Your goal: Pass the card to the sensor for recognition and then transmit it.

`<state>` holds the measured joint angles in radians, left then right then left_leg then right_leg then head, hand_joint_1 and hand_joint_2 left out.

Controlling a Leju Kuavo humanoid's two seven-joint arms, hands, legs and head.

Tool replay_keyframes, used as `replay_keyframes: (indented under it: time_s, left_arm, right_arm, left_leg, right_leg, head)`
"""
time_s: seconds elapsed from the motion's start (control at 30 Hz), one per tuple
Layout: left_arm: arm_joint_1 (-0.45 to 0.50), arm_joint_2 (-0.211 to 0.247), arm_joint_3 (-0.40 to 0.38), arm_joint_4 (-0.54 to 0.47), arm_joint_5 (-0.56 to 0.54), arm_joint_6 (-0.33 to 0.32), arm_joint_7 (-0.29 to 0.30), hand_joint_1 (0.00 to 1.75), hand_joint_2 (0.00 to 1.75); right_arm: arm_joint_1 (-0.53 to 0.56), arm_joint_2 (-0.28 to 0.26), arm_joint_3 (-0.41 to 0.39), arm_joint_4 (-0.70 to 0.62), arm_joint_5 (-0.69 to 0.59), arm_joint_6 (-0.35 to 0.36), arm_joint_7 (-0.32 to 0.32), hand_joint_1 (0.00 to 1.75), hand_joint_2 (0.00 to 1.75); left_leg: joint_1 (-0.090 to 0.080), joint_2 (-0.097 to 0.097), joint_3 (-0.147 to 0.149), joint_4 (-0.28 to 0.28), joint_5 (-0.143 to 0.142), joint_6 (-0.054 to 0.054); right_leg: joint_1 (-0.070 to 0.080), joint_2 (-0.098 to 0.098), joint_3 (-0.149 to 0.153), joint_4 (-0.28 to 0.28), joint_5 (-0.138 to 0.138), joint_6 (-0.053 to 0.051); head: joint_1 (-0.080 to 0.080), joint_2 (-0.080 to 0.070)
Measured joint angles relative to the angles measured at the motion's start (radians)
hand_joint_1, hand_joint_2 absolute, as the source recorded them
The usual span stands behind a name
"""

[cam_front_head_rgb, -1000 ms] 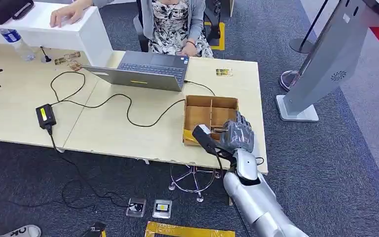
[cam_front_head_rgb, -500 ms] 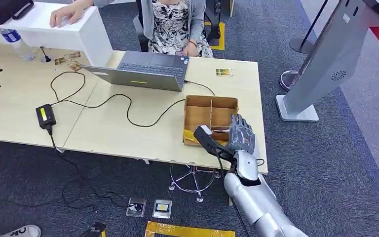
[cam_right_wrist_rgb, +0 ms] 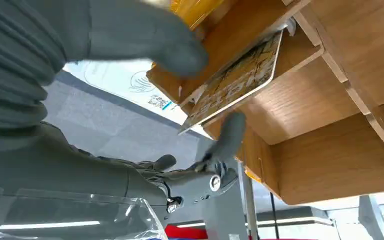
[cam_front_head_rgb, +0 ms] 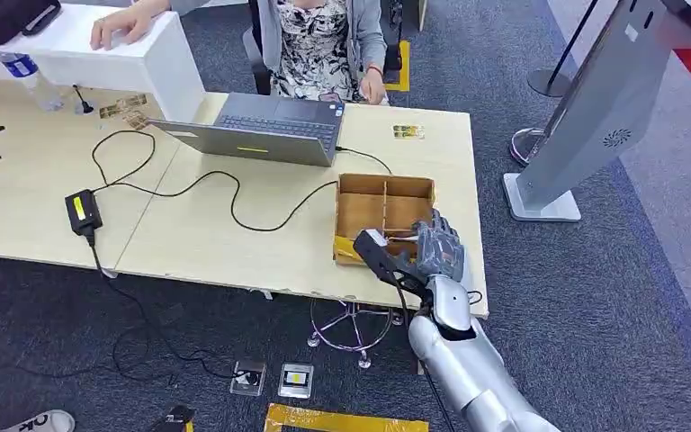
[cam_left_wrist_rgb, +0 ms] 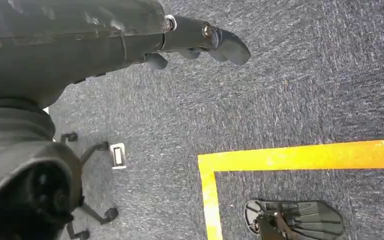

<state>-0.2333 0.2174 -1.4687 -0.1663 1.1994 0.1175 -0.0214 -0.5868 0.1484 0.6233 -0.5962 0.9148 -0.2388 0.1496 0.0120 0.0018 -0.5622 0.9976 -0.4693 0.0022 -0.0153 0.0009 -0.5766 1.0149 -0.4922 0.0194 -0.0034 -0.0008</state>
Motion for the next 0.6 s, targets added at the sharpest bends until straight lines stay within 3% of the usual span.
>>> replay_keyframes:
  time_s: [0.6]
  left_arm:
    - [0.0,0.0,-0.008,0.0,-0.013,0.008,0.008,0.0,0.0]
  right_arm:
    - [-0.001,0.0,-0.002,0.011,-0.1,-0.031,-0.072,1.75,1.75]
  left_leg:
    - [0.0,0.0,0.0,0.0,0.0,0.0]
  right_leg:
    - [0.0,0.0,0.0,0.0,0.0,0.0]
  head:
    - [0.0,0.0]
